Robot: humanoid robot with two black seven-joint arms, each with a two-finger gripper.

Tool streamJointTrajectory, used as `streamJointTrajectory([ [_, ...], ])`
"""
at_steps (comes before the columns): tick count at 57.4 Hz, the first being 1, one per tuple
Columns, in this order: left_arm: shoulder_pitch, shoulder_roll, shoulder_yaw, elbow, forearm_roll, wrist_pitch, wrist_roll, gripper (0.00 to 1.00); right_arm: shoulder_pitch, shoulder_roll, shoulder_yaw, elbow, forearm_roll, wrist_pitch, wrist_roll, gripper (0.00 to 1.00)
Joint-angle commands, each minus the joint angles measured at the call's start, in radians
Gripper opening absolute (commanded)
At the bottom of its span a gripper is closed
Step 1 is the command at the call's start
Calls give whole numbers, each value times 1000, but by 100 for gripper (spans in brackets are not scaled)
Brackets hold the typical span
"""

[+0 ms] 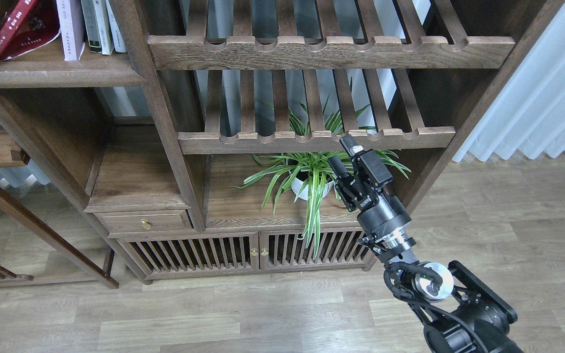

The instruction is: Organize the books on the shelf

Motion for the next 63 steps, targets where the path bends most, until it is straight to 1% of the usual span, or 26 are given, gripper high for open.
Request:
streamJointTrajectory([
  [1, 0, -11, -21, 36, 58, 0, 1, 0, 0, 0, 0, 0, -1, 0, 0, 81],
  [10, 0, -34, -29, 73, 104, 0, -10, 0, 0, 2, 0, 0, -1, 0, -2, 81],
  [24, 2, -101, -79, 124, 172, 0, -11, 0, 2, 2, -2, 0, -1, 0, -2, 81],
  [35, 0, -213, -168, 127, 262, 0, -11, 0, 9, 5, -2, 0, -3, 0, -3, 81],
  [44, 0, -314, -243, 168, 374, 0, -13, 0, 11, 6, -2, 0, -3, 0, -5, 81],
  [51, 2, -373, -300, 176, 472, 0, -14, 0, 11, 6, -2, 0, -3, 0, -6, 81],
  [58, 2, -440, -340, 184, 544, 0, -48, 0, 11, 6, -2, 0, -3, 0, -6, 81],
  [63, 2, -471, -365, 184, 600, 0, -88, 0, 11, 8, -2, 0, -3, 0, -8, 81],
])
